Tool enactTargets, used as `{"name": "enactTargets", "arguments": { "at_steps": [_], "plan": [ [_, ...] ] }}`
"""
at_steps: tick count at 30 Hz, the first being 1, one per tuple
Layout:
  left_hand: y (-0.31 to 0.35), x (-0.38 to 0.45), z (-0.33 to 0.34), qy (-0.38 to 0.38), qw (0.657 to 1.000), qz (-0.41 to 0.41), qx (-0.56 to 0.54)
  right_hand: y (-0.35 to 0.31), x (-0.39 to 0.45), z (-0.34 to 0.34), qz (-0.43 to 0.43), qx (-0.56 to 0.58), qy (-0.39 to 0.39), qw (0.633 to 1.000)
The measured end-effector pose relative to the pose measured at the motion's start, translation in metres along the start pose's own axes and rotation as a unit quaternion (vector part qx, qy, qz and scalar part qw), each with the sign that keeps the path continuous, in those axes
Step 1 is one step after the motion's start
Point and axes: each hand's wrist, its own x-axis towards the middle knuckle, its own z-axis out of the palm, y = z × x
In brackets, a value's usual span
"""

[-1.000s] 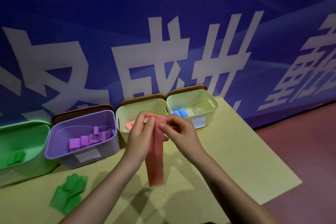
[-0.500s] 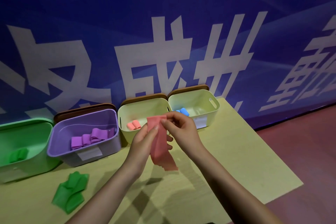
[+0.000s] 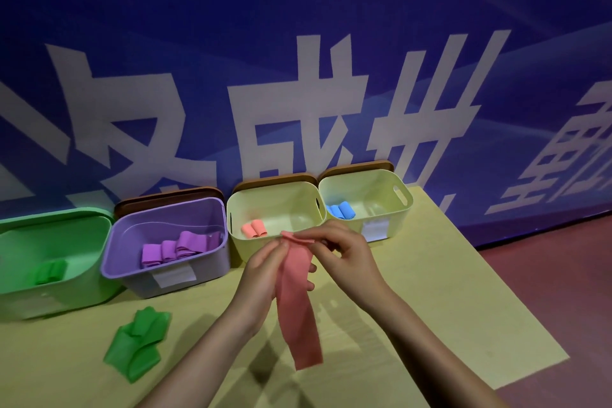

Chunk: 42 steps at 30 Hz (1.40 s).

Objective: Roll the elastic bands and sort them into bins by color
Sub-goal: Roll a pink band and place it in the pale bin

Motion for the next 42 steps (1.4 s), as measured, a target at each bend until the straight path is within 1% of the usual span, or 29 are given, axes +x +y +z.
{"name": "enactTargets", "arguments": {
  "at_steps": [6,10,13,15,16,19,21,24,28,31,33,38,42],
  "plan": [
    [0.001,-0.003,-0.008,0.008,1.0,-0.004,0.001,0.001,-0.001,-0.002,-0.029,-0.026,-0.061,0.997],
    [-0.001,-0.006,-0.01,0.002,1.0,-0.002,-0.005,0.002,-0.001,0.001,-0.045,-0.065,-0.077,0.994],
    [-0.001,-0.01,-0.009,0.026,0.999,0.033,0.007,-0.003,-0.001,0.0,-0.045,-0.072,-0.103,0.991],
    [-0.002,-0.01,-0.008,0.039,0.998,0.054,0.001,-0.007,-0.002,0.0,-0.028,-0.049,-0.121,0.991],
    [-0.003,-0.01,-0.007,0.045,0.997,0.063,0.001,-0.008,-0.004,0.002,-0.008,-0.022,-0.117,0.993],
    [-0.002,-0.01,-0.005,0.046,0.996,0.076,0.015,-0.01,-0.004,0.006,0.081,0.073,-0.073,0.991],
    [-0.002,-0.01,-0.003,0.037,0.995,0.084,0.028,-0.01,-0.003,0.008,0.111,0.082,-0.071,0.988],
    [-0.004,-0.01,-0.003,0.037,0.994,0.089,0.054,-0.009,0.0,0.012,0.117,0.055,-0.065,0.989],
    [-0.007,-0.007,-0.007,0.041,0.992,0.078,0.095,-0.007,0.004,0.014,0.137,0.063,-0.051,0.987],
    [-0.006,-0.002,-0.011,0.03,0.988,0.076,0.13,-0.007,0.005,0.016,0.132,0.065,-0.041,0.988],
    [-0.005,-0.001,-0.012,0.035,0.986,0.079,0.142,-0.009,0.005,0.019,0.124,0.057,-0.04,0.99],
    [0.0,-0.001,-0.013,0.031,0.984,0.1,0.141,-0.015,0.006,0.014,0.119,0.107,-0.049,0.986],
    [0.005,0.0,-0.011,0.016,0.989,0.086,0.121,-0.013,0.007,0.004,0.149,0.127,-0.068,0.978]
  ]
}}
